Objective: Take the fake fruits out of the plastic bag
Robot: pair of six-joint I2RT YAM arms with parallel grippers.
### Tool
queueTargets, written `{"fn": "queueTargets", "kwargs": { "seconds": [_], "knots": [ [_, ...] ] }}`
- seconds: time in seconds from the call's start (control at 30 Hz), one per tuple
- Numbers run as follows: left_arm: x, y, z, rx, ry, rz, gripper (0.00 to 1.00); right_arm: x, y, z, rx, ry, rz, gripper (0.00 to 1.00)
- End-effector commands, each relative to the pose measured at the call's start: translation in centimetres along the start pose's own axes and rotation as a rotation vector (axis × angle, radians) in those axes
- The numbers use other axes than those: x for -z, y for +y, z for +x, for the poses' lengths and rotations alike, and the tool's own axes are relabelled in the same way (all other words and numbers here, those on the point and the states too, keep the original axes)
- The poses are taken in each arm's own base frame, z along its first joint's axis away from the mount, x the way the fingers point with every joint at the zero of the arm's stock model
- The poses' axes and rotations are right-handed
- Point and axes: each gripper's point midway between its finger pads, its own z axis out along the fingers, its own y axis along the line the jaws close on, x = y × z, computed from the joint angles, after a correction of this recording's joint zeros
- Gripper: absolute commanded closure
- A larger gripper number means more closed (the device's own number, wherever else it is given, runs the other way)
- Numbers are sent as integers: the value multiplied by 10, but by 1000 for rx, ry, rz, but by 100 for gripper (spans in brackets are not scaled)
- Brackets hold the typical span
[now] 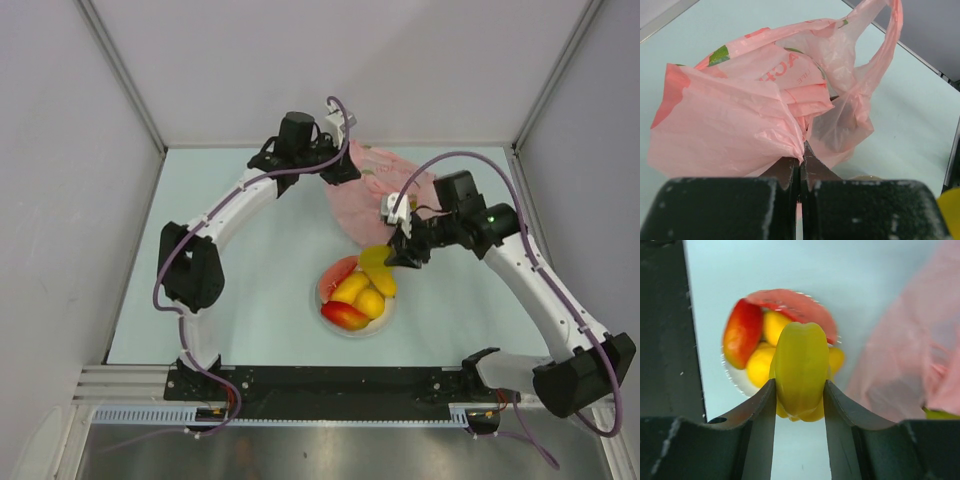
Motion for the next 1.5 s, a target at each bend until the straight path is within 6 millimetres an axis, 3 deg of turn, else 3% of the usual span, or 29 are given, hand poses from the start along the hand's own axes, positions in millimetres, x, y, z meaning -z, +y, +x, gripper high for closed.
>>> {"fn": "queueTargets", "kwargs": {
  "seconds": [0.0, 0.17, 0.3, 0.43, 0.57, 0.8, 1.1, 1.17, 1.27, 1.33, 1.47],
  "knots": [
    [29, -32, -27, -80, -45, 66, 100, 0, 65, 24, 110, 73, -179, 70],
    [27, -28, -9, -54, -16, 46, 100, 1, 83, 48, 286, 119, -298, 70],
    [34, -25, 5, -109, 28, 10, 100, -6, 90, 47, 356, 64, -349, 68],
    [41, -27, 16, -113, 57, 10, 100, -25, 75, 36, 270, 4, -282, 69],
    [46, -29, 31, -112, 77, 9, 100, -41, 64, 17, 311, -52, -247, 66],
    [55, -31, 37, -123, 89, 0, 100, -75, 63, 23, 389, -50, -322, 65],
    [58, -32, 46, -119, 101, -1, 100, -102, 62, 40, 491, -19, -390, 62],
    [56, -32, 47, -114, 103, 5, 100, -109, 59, 46, 498, -1, -394, 52],
    [52, -32, 46, -101, 98, 13, 99, -110, 49, 50, 512, 38, -355, 1],
    [50, -33, 45, -92, 92, 26, 100, -104, 34, 38, 517, 14, -278, 0],
    [48, -38, 38, -74, 73, 46, 100, -73, 20, 3, 530, -33, -114, 0]
  ]
}}
